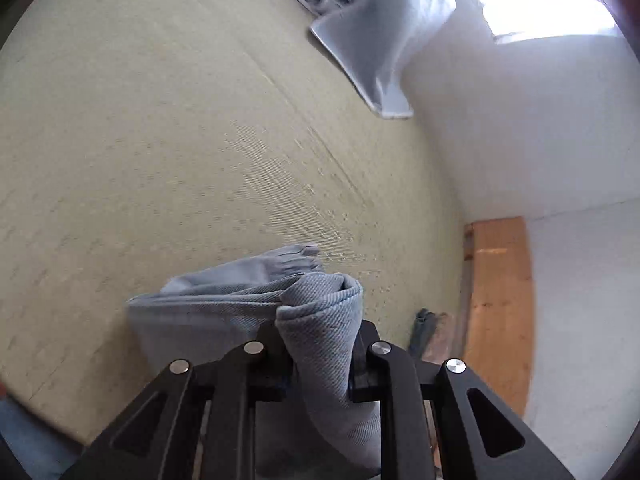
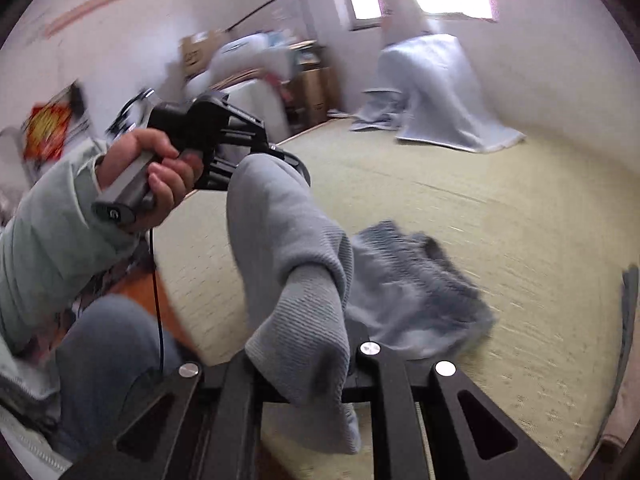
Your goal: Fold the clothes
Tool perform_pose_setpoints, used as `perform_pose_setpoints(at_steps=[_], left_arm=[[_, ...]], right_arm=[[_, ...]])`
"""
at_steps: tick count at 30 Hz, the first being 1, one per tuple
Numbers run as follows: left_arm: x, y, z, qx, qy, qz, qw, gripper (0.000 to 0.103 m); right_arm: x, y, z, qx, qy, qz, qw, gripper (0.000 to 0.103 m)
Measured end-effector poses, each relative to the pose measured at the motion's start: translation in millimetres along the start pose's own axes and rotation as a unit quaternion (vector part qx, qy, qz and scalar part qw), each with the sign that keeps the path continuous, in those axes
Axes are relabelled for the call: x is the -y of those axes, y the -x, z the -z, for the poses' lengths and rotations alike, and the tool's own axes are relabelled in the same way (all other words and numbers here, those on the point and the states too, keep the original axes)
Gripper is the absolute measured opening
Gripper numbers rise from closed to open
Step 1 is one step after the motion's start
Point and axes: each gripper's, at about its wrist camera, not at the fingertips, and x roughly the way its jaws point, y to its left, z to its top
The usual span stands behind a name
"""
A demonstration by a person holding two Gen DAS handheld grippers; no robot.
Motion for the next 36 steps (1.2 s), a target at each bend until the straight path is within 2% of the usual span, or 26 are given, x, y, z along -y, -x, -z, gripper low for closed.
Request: perform_pose_setpoints(at_steps=[4,9,13,17,20,23,27,29,30,31,33,36], left_arm=[[31.2,-59.3,-14.8,-0.011,-0.02,-0.045,0.9987,0.019],[38.0,-129.3,-25.4,-0.024,-0.027,-0.113,0.9929,0.019],[37.8,-154.5,-25.4,-0.02,-0.038,-0.144,0.9886,0.02],[35.2,-154.8,-22.7,-0.016,-0.048,-0.138,0.9892,0.021],[32.9,-153.1,-20.9,-0.014,-0.055,-0.13,0.9899,0.022],[30.5,-144.3,-18.6,-0.012,-0.071,-0.118,0.9904,0.025],[27.5,-124.5,-12.2,-0.007,-0.092,-0.098,0.991,0.034],[30.9,-116.4,-10.6,-0.007,-0.107,-0.093,0.9899,0.038],[32.0,-111.9,-9.1,-0.007,-0.113,-0.089,0.9896,0.041],[33.1,-106.5,-7.6,-0.005,-0.119,-0.084,0.9893,0.051],[36.6,-89.5,-5.0,0.019,-0.137,-0.075,0.9876,0.065],[40.2,-63.9,-5.1,0.052,-0.159,-0.063,0.9839,0.069]], right_arm=[[53.1,-6.9,-1.4,0.003,-0.051,0.012,0.999,0.011],[130.6,-43.3,12.4,-0.028,-0.133,0.012,0.991,0.011],[171.9,-67.7,19.6,-0.051,-0.171,0.01,0.984,0.012],[189.9,-80.2,16.2,-0.051,-0.179,0.015,0.982,0.015],[186.4,-82.5,16.4,-0.05,-0.173,0.024,0.983,0.016],[184.4,-81.3,16.2,-0.046,-0.177,0.032,0.983,0.023],[183.4,-76.3,16.4,-0.039,-0.18,0.052,0.982,0.033],[177.0,-74.6,12.9,-0.04,-0.164,0.077,0.983,0.039],[173.4,-72.9,11.2,-0.038,-0.155,0.092,0.983,0.04],[169.8,-71.2,9.4,-0.035,-0.146,0.108,0.983,0.041],[158.9,-62.3,4.3,-0.018,-0.124,0.144,0.982,0.042],[149.1,-44.2,-4.9,0.014,-0.119,0.184,0.976,0.05]])
